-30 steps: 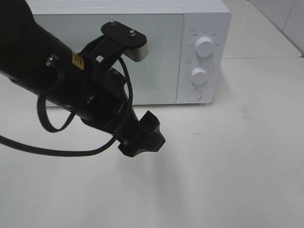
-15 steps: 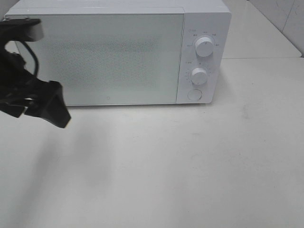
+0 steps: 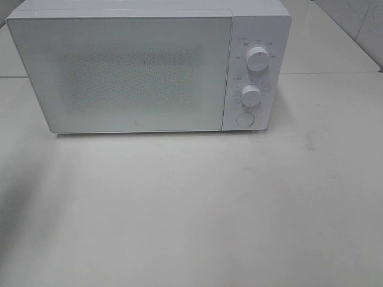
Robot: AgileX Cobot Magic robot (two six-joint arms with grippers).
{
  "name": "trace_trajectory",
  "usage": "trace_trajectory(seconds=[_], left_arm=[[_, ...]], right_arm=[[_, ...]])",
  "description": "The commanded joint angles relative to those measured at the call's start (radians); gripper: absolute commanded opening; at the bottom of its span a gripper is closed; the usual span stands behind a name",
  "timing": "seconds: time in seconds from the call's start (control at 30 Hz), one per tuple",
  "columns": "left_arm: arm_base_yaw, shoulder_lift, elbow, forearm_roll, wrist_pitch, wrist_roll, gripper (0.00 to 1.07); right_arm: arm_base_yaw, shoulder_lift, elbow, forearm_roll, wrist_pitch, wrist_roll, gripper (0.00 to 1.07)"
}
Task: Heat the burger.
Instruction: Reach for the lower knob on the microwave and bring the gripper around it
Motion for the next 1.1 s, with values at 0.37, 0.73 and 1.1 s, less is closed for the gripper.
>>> trace_trajectory(seconds=[0.37,0.73,1.1], left_arm=[[0.051,-0.431,0.244,0.141,0.007,-0.119,1.03],[0.051,-0.82,0.402,0.135,-0.029,-0.114,1.03],[0.048,-1.124,0.444,0.113,-0.065,-0.09,1.03]], right_arm=[[-0.007,-0.026,0.0,-0.001,-0.001,-0.016,0.76],[-0.007,-0.026,0.0,-0.001,-0.001,-0.016,0.76],[-0.007,-0.026,0.0,-0.001,-0.001,-0.016,0.76]])
